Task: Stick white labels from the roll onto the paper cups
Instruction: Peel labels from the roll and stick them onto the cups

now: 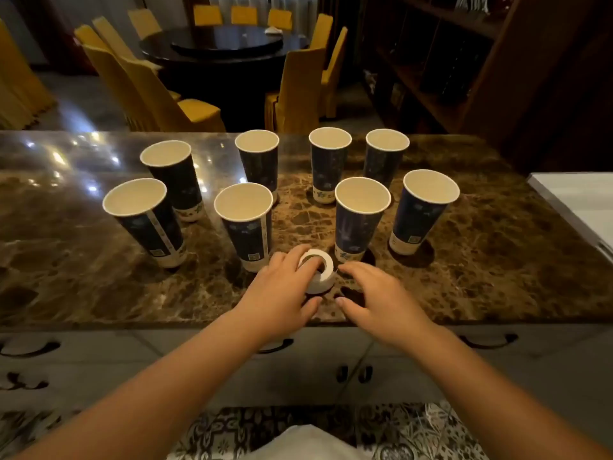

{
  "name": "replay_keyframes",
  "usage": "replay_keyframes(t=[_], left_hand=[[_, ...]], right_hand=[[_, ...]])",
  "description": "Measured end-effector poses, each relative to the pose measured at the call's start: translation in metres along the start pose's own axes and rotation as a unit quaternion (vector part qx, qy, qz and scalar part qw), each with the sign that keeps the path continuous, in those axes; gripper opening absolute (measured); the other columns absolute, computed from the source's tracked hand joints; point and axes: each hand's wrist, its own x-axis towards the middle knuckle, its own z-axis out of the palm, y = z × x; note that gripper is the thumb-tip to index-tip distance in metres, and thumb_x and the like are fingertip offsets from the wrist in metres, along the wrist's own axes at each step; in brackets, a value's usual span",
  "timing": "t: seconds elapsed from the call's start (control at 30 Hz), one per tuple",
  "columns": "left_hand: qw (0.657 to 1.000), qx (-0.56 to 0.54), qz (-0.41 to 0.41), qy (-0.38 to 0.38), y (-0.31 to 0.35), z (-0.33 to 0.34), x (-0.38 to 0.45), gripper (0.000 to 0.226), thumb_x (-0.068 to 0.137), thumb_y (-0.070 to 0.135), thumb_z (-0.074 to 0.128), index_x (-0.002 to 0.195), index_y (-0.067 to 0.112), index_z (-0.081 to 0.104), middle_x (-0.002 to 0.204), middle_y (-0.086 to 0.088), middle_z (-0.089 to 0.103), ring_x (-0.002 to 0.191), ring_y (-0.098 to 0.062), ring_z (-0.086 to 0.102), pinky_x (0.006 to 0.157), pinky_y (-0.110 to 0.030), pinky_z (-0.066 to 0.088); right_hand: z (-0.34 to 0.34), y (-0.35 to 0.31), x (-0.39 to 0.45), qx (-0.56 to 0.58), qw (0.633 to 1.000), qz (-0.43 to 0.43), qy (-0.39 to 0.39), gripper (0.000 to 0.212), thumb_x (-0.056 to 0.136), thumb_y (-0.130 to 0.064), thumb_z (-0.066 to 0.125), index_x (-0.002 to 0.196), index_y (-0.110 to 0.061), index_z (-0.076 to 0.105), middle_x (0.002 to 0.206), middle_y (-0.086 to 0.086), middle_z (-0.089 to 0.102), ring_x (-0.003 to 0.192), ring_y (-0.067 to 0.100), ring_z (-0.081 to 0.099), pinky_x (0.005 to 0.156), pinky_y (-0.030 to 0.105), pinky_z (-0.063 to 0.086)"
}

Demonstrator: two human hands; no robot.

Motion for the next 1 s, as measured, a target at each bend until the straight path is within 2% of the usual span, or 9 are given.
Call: replay_keyframes(t=[0.13, 0.23, 0.37, 0.5, 0.57, 0.67, 0.8, 0.9, 1.0], left_hand=[[0.998, 0.046, -0.031, -0.018, -0.002, 0.02, 0.016, 0.055, 0.088, 0.043, 0.058, 0.137, 0.025, 0.041, 0.154, -0.002, 0.027, 0.131, -0.027, 0.034, 0.105, -0.043, 0.037], [0.998, 0.06, -0.02, 0.005, -0.006, 0.031, 0.016, 0.034, 0.09, 0.04, 0.056, 0.12, 0.025, 0.055, 0.152, -0.002, 0.029, 0.127, -0.027, 0.036, 0.101, -0.043, 0.038], [0.999, 0.017, -0.024, 0.013, -0.007, 0.032, 0.012, 0.023, 0.091, 0.039, 0.057, 0.109, 0.025, 0.062, 0.15, -0.001, 0.032, 0.128, -0.025, 0.034, 0.102, -0.043, 0.036], [0.991, -0.124, -0.043, -0.021, -0.009, 0.028, 0.003, 0.01, 0.092, 0.038, 0.057, 0.094, 0.029, 0.061, 0.144, 0.006, 0.034, 0.129, -0.018, 0.029, 0.107, -0.041, 0.032], [0.973, -0.216, -0.069, -0.045, -0.01, 0.023, -0.003, 0.008, 0.093, 0.035, 0.057, 0.095, 0.028, 0.06, 0.138, 0.009, 0.039, 0.126, -0.015, 0.031, 0.105, -0.037, 0.034], [0.931, -0.35, -0.09, -0.054, -0.004, 0.013, -0.016, 0.019, 0.094, 0.028, 0.056, 0.111, 0.021, 0.063, 0.12, 0.009, 0.05, 0.11, -0.009, 0.048, 0.092, -0.028, 0.042], [0.883, -0.45, -0.116, -0.057, 0.005, -0.003, -0.036, 0.014, 0.094, 0.028, 0.056, 0.105, 0.022, 0.063, 0.096, 0.002, 0.061, 0.08, -0.01, 0.057, 0.067, -0.025, 0.048], [0.854, -0.505, -0.112, -0.055, 0.009, -0.009, -0.048, 0.013, 0.093, 0.027, 0.059, 0.101, 0.018, 0.065, 0.085, 0.006, 0.066, 0.073, -0.006, 0.058, 0.064, -0.023, 0.046], [0.841, -0.527, -0.11, -0.046, 0.013, -0.014, -0.055, 0.012, 0.088, 0.03, 0.063, 0.093, 0.02, 0.066, 0.081, 0.011, 0.066, 0.073, -0.003, 0.059, 0.063, -0.02, 0.047]], right_hand=[[0.02, 0.008, 0.005, 0.051, 0.994, 0.087, -0.032, 0.073, 0.088, -0.037, 0.064, 0.149, -0.025, 0.026, 0.152, -0.001, 0.039, 0.137, 0.017, 0.04, 0.109, 0.038, 0.041], [0.029, 0.012, 0.013, 0.061, 0.992, 0.109, -0.027, 0.073, 0.089, -0.034, 0.064, 0.149, -0.026, 0.024, 0.147, 0.003, 0.045, 0.132, 0.02, 0.046, 0.105, 0.042, 0.045], [0.031, 0.01, 0.017, 0.106, 0.99, 0.094, -0.014, 0.052, 0.09, -0.03, 0.064, 0.139, -0.027, 0.044, 0.127, -0.004, 0.061, 0.107, 0.011, 0.06, 0.089, 0.031, 0.053], [0.031, 0.009, 0.012, 0.178, 0.978, 0.099, 0.031, 0.03, 0.09, -0.023, 0.064, 0.12, -0.022, 0.062, 0.099, -0.008, 0.068, 0.087, 0.005, 0.062, 0.079, 0.027, 0.055], [0.027, 0.007, 0.008, 0.238, 0.963, 0.119, 0.042, 0.019, 0.089, -0.018, 0.065, 0.108, -0.024, 0.067, 0.089, -0.006, 0.068, 0.083, 0.01, 0.064, 0.078, 0.032, 0.056], [0.017, -0.002, -0.001, 0.317, 0.939, 0.129, 0.03, 0.016, 0.089, -0.011, 0.065, 0.096, -0.025, 0.069, 0.087, 0.002, 0.069, 0.081, 0.016, 0.064, 0.078, 0.036, 0.055], [0.001, -0.018, -0.017, 0.398, 0.908, 0.128, 0.027, 0.016, 0.091, -0.012, 0.063, 0.099, -0.022, 0.071, 0.087, 0.0, 0.07, 0.079, 0.009, 0.064, 0.069, 0.023, 0.053], [-0.005, -0.03, -0.026, 0.423, 0.897, 0.126, 0.002, 0.018, 0.089, -0.017, 0.065, 0.106, -0.022, 0.069, 0.091, -0.002, 0.068, 0.082, 0.006, 0.064, 0.068, 0.018, 0.051], [-0.006, -0.04, -0.033, 0.453, 0.883, 0.12, 0.001, 0.012, 0.087, -0.013, 0.068, 0.095, -0.021, 0.069, 0.085, -0.005, 0.069, 0.08, 0.007, 0.064, 0.071, 0.022, 0.053]])
